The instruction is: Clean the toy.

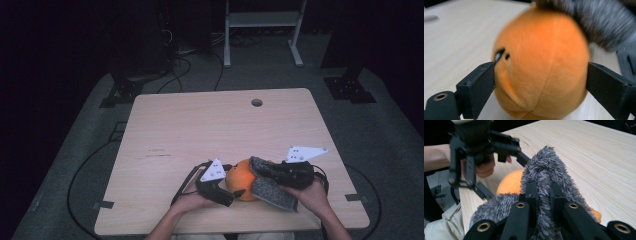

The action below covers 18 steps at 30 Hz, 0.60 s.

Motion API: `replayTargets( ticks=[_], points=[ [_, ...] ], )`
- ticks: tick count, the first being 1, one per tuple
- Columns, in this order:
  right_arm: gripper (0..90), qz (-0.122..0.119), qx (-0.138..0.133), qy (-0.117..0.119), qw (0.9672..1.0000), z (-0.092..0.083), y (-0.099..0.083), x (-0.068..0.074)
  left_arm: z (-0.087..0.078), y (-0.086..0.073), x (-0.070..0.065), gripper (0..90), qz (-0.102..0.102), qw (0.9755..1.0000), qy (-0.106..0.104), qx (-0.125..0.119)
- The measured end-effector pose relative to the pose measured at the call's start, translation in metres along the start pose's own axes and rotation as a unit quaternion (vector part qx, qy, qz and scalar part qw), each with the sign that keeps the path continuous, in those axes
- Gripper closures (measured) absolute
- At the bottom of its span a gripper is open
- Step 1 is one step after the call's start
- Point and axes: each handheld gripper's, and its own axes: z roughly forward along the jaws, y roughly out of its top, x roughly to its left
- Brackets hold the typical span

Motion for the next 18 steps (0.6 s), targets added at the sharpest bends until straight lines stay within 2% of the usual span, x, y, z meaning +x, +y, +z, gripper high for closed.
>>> replayTargets(
  ticks=[1,2,3,4,7,8,10,12,14,16,18],
  points=[
    [80.3,-0.001,0.002,-0.003,1.0000,0.000,-0.001,-0.001,-0.001,-0.001,-0.001,15.0,0.000,1.0000,0.002,-0.009],
    [80.3,0.000,0.003,-0.012,0.9999,0.000,-0.002,-0.002,-0.002,0.000,-0.002,23.5,0.006,0.9999,0.007,-0.012],
    [80.3,0.001,0.002,-0.020,0.9998,-0.002,-0.004,-0.006,-0.003,0.001,-0.003,29.5,0.011,0.9998,0.012,-0.009],
    [80.3,0.013,0.000,-0.023,0.9996,-0.003,-0.007,-0.011,-0.003,0.003,-0.004,32.0,0.011,0.9998,0.015,-0.007],
    [80.3,0.042,0.002,-0.045,0.9981,-0.009,-0.016,-0.026,-0.004,0.005,-0.006,35.1,0.003,0.9996,0.017,-0.021],
    [80.3,0.053,0.002,-0.045,0.9976,-0.012,-0.019,-0.030,-0.005,0.007,-0.006,36.0,0.002,0.9996,0.018,-0.023],
    [80.3,0.060,-0.003,-0.042,0.9973,-0.016,-0.019,-0.032,-0.008,0.013,-0.007,36.4,0.011,0.9995,0.025,-0.019],
    [80.3,0.057,-0.022,-0.025,0.9978,-0.019,-0.012,-0.026,-0.012,0.018,-0.008,36.6,0.013,0.9992,0.037,-0.011],
    [80.3,0.044,-0.039,0.002,0.9983,-0.017,-0.001,-0.014,-0.015,0.021,-0.009,36.6,0.025,0.9985,0.050,0.000],
    [80.3,0.019,-0.039,0.018,0.9989,-0.010,0.008,0.002,-0.017,0.023,-0.010,36.9,0.022,0.9985,0.049,0.000],
    [80.3,0.003,-0.033,0.020,0.9993,-0.001,0.014,0.014,-0.022,0.025,-0.011,37.2,0.016,0.9991,0.039,-0.009]
  ],
)
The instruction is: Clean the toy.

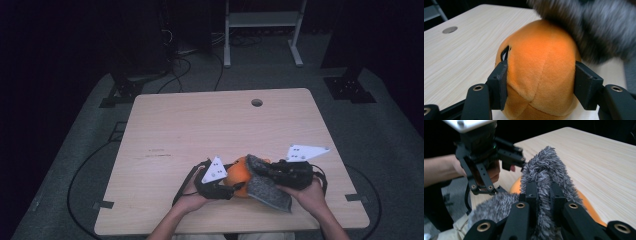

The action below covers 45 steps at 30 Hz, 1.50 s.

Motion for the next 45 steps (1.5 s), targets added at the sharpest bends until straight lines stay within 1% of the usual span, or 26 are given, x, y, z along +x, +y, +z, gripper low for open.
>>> replayTargets(
  ticks=[1,2,4,6,10,11,12,13,14,16,17,19,21,23,25,27,28,31,33,34,36,38,40,42,43,45],
  points=[
    [80.3,-0.007,0.006,-0.006,0.9999,0.004,0.000,0.002,-0.002,0.001,0.000,37.4,-0.005,1.0000,-0.004,-0.002],
    [80.4,-0.005,0.007,-0.009,0.9999,0.007,-0.001,0.002,-0.004,0.002,0.000,37.4,-0.011,0.9999,-0.005,-0.005],
    [80.4,0.006,0.012,-0.016,0.9998,0.009,-0.006,-0.005,-0.006,0.001,0.002,37.3,-0.020,0.9997,-0.011,-0.012],
    [80.4,0.027,0.011,-0.006,0.9996,0.011,-0.014,-0.013,-0.004,0.001,0.001,36.2,-0.016,0.9997,-0.015,-0.008],
    [80.5,0.035,0.016,-0.014,0.9991,0.009,-0.022,-0.021,-0.003,0.001,0.004,22.1,-0.017,0.9991,-0.030,-0.025],
    [80.4,0.036,0.017,-0.018,0.9990,0.009,-0.023,-0.022,-0.002,-0.001,0.006,18.0,-0.017,0.9991,-0.029,-0.027],
    [80.4,0.039,0.016,-0.019,0.9989,0.008,-0.024,-0.024,0.000,-0.003,0.008,14.6,-0.019,0.9993,-0.024,-0.020],
    [80.4,0.043,0.015,-0.019,0.9988,0.007,-0.025,-0.025,0.003,-0.006,0.009,12.9,-0.016,0.9995,-0.025,-0.010],
    [80.4,0.044,0.014,-0.020,0.9987,0.006,-0.026,-0.026,0.006,-0.009,0.010,13.0,-0.015,0.9995,-0.028,-0.008],
    [80.3,0.041,0.018,-0.024,0.9987,0.006,-0.027,-0.028,0.010,-0.012,0.010,13.8,-0.020,0.9991,-0.033,-0.020],
    [80.3,0.042,0.019,-0.029,0.9985,0.006,-0.028,-0.028,0.011,-0.012,0.009,15.5,-0.015,0.9990,-0.034,-0.023],
    [80.3,0.048,0.018,-0.031,0.9982,0.004,-0.029,-0.031,0.008,-0.010,0.006,26.2,0.005,0.9995,-0.021,-0.024],
    [80.3,0.055,0.013,-0.030,0.9979,0.003,-0.030,-0.032,0.006,-0.005,0.003,34.6,-0.002,0.9998,-0.013,-0.016],
    [80.4,0.050,0.014,-0.033,0.9981,0.003,-0.027,-0.030,0.003,0.000,0.004,36.4,-0.009,0.9999,-0.008,-0.006],
    [80.4,0.040,0.011,-0.034,0.9986,0.002,-0.022,-0.026,-0.001,0.004,0.005,37.3,-0.003,1.0000,0.001,0.004],
    [80.4,0.037,-0.003,-0.017,0.9992,0.000,-0.016,-0.020,-0.005,0.006,0.007,37.7,-0.010,0.9998,0.012,0.010],
    [80.4,0.029,-0.009,-0.010,0.9995,0.000,-0.012,-0.016,-0.006,0.007,0.007,38.0,-0.009,0.9998,0.013,0.010],
    [80.3,0.009,-0.025,0.007,0.9996,0.003,-0.002,-0.002,-0.009,0.011,0.006,38.2,-0.019,0.9996,-0.001,0.020],
    [80.3,-0.002,-0.021,0.006,0.9998,0.007,0.000,0.003,-0.011,0.014,0.003,38.3,-0.016,0.9997,-0.006,0.020],
    [80.4,-0.004,-0.016,0.005,0.9999,0.010,-0.001,0.004,-0.010,0.014,0.002,38.4,-0.011,0.9996,-0.002,0.026],
    [80.4,0.000,-0.011,-0.003,0.9999,0.015,-0.006,0.000,-0.009,0.011,0.004,38.2,-0.014,0.9996,-0.006,0.025],
    [80.4,0.015,-0.011,0.001,0.9998,0.018,-0.012,-0.006,-0.009,0.008,0.005,34.8,-0.007,0.9997,-0.015,0.017],
    [80.4,0.014,-0.008,-0.003,0.9999,0.018,-0.015,-0.008,-0.010,0.006,0.009,25.5,-0.006,0.9995,-0.031,-0.003],
    [80.4,0.014,-0.009,-0.007,0.9998,0.017,-0.016,-0.010,-0.009,0.002,0.014,17.0,-0.014,0.9988,-0.047,-0.005],
    [80.4,0.017,-0.010,-0.007,0.9998,0.016,-0.017,-0.011,-0.007,0.000,0.015,14.7,-0.016,0.9989,-0.043,-0.004],
    [80.4,0.022,-0.013,-0.005,0.9997,0.016,-0.018,-0.014,-0.002,-0.006,0.015,18.6,-0.006,0.9994,-0.033,-0.004]
  ],
)
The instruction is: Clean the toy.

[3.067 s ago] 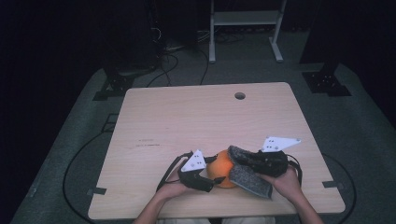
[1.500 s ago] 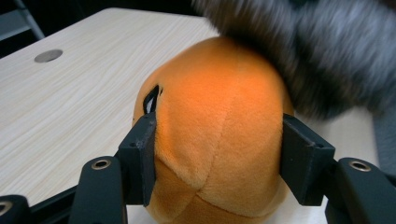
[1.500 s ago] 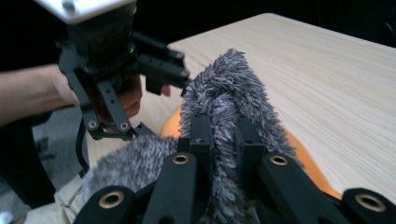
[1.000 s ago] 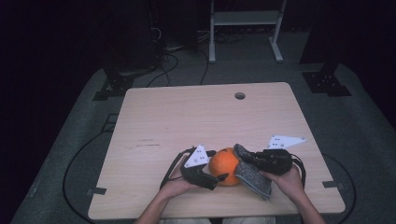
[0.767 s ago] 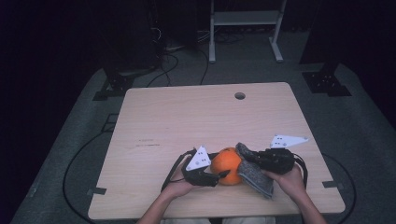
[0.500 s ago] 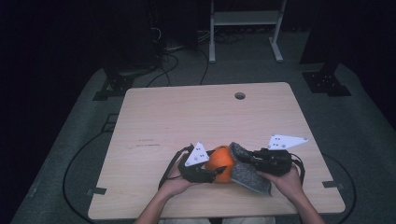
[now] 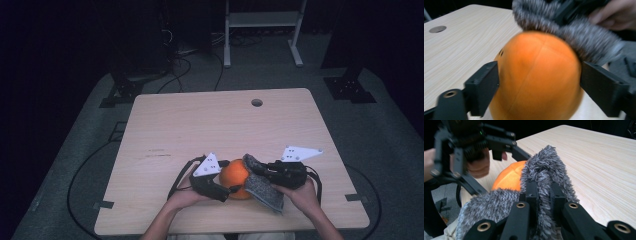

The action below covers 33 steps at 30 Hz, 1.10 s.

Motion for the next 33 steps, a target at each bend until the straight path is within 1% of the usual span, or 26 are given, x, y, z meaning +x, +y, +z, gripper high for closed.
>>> replayTargets(
  ticks=[2,3,4,5,6,7,8,9,11,13,14,15,16,17,18,20,21,22,24,26,28,29,30,31,32,33],
  points=[
    [80.4,-0.002,0.003,-0.011,0.9999,0.000,-0.002,-0.004,0.001,-0.003,-0.001,30.0,-0.004,0.9998,0.012,-0.013],
    [80.4,0.004,0.002,-0.015,0.9999,-0.001,-0.004,-0.007,0.002,-0.002,-0.001,32.6,-0.005,0.9998,0.015,-0.014],
    [80.4,0.014,0.006,-0.019,0.9997,-0.003,-0.006,-0.012,0.001,-0.002,-0.001,34.3,-0.006,0.9997,0.018,-0.014],
    [80.4,0.018,0.012,-0.031,0.9993,-0.004,-0.009,-0.015,0.000,-0.001,0.000,35.8,-0.009,0.9997,0.021,-0.013],
    [80.4,0.023,0.017,-0.039,0.9988,-0.004,-0.012,-0.019,-0.002,-0.001,0.000,37.0,-0.017,0.9996,0.019,-0.014],
    [80.4,0.031,0.018,-0.038,0.9986,-0.006,-0.014,-0.021,-0.003,0.001,0.001,38.2,-0.022,0.9995,0.017,-0.012],
    [80.3,0.030,0.015,-0.038,0.9987,-0.008,-0.013,-0.021,-0.005,0.003,0.001,38.9,-0.024,0.9995,0.021,-0.010],
    [80.3,0.023,0.009,-0.038,0.9990,-0.010,-0.011,-0.018,-0.007,0.005,0.001,39.5,-0.025,0.9994,0.022,-0.005],
    [80.4,0.011,-0.014,-0.021,0.9996,-0.015,-0.002,-0.010,-0.008,0.009,0.000,39.9,-0.024,0.9991,0.034,0.000],
    [80.3,-0.015,-0.023,-0.007,0.9996,-0.014,0.006,0.002,-0.007,0.011,-0.002,40.4,-0.031,0.9988,0.037,0.007],
    [80.3,-0.026,-0.022,0.001,0.9994,-0.012,0.010,0.008,-0.006,0.012,-0.004,40.3,-0.031,0.9989,0.035,0.005],
    [80.3,-0.036,-0.018,0.001,0.9992,-0.008,0.011,0.013,-0.005,0.012,-0.007,39.7,-0.025,0.9992,0.032,0.005],
    [80.3,-0.048,-0.009,-0.005,0.9988,-0.004,0.012,0.016,-0.004,0.012,-0.009,37.9,-0.016,0.9994,0.030,0.007],
    [80.3,-0.053,-0.002,-0.008,0.9986,-0.001,0.010,0.017,-0.003,0.011,-0.010,34.4,-0.006,0.9997,0.020,0.010],
    [80.3,-0.052,0.002,-0.003,0.9986,0.000,0.008,0.016,-0.003,0.009,-0.009,29.8,-0.001,0.9999,0.006,0.009],
    [80.3,-0.049,0.006,0.001,0.9988,-0.003,0.003,0.010,-0.004,0.005,-0.004,24.2,0.004,1.0000,0.007,0.001],
    [80.3,-0.043,0.004,0.001,0.9991,-0.005,0.002,0.007,-0.002,0.004,-0.002,18.9,-0.003,0.9999,0.010,0.005],
    [80.3,-0.039,0.004,-0.002,0.9992,-0.007,0.001,0.005,0.001,0.002,0.000,16.2,-0.008,0.9998,0.015,0.011],
    [80.3,-0.036,0.006,-0.007,0.9993,-0.010,0.000,0.002,0.006,-0.004,0.001,16.6,-0.019,0.9997,0.014,0.007],
    [80.3,-0.034,0.009,-0.010,0.9993,-0.010,0.001,0.003,0.008,-0.006,-0.003,23.7,-0.008,0.9995,0.029,0.000],
    [80.4,-0.047,0.014,-0.010,0.9988,-0.009,0.005,0.010,0.009,-0.005,-0.008,31.8,-0.003,0.9995,0.033,0.005],
    [80.4,-0.058,0.013,-0.002,0.9982,-0.008,0.008,0.014,0.010,-0.005,-0.011,34.1,0.004,0.9996,0.025,0.008],
    [80.4,-0.063,0.013,0.012,0.9979,-0.007,0.011,0.019,0.010,-0.004,-0.015,35.0,0.022,0.9995,0.019,0.015],
    [80.4,-0.070,0.016,0.022,0.9972,-0.005,0.013,0.023,0.010,-0.003,-0.019,35.2,0.037,0.9989,0.019,0.022],
    [80.4,-0.078,0.019,0.021,0.9966,-0.003,0.014,0.025,0.010,-0.003,-0.022,35.4,0.045,0.9985,0.016,0.027],
    [80.4,-0.075,0.020,0.021,0.9968,-0.003,0.013,0.024,0.009,-0.004,-0.022,36.0,0.048,0.9984,0.013,0.027]
  ],
)
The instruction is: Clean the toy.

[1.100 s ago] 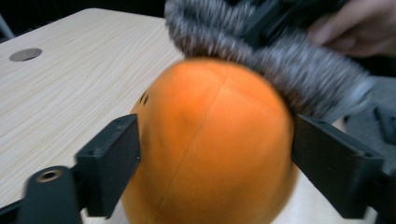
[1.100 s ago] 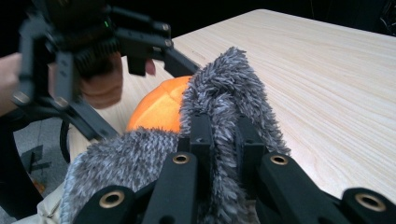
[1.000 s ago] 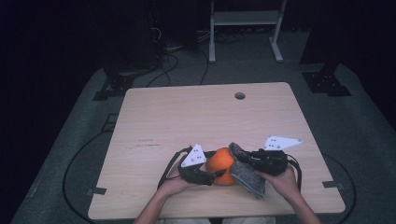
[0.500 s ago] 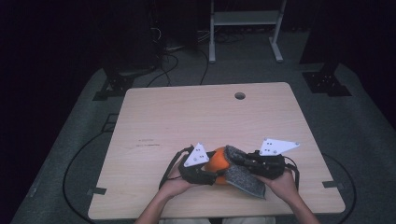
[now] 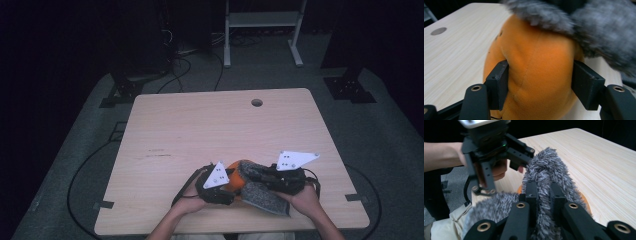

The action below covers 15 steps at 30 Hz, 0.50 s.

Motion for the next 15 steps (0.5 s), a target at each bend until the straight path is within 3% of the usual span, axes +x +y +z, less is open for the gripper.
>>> replayTargets(
  ticks=[4,7,9,12,14,15],
  points=[
    [80.4,0.011,-0.006,-0.020,0.9997,-0.008,-0.007,-0.011,0.000,-0.001,0.002,35.1,-0.007,0.9999,-0.008,-0.011],
    [80.5,0.015,0.005,-0.047,0.9988,-0.015,-0.012,-0.017,0.002,0.001,0.000,33.0,0.001,0.9999,-0.001,-0.012],
    [80.5,0.018,0.007,-0.042,0.9989,-0.017,-0.014,-0.018,0.003,0.002,-0.002,34.4,0.011,0.9999,0.005,-0.006],
    [80.7,0.005,0.008,-0.029,0.9995,-0.014,-0.009,-0.009,0.005,0.003,-0.002,37.5,0.000,0.9999,0.013,-0.003],
    [80.8,-0.011,0.000,0.015,0.9998,-0.009,-0.004,0.000,0.005,0.003,-0.003,38.4,0.002,0.9999,0.014,-0.003],
    [80.8,-0.024,0.002,0.019,0.9995,-0.006,-0.001,0.005,0.005,0.003,-0.004,38.7,0.003,0.9999,0.014,-0.002]
  ],
)
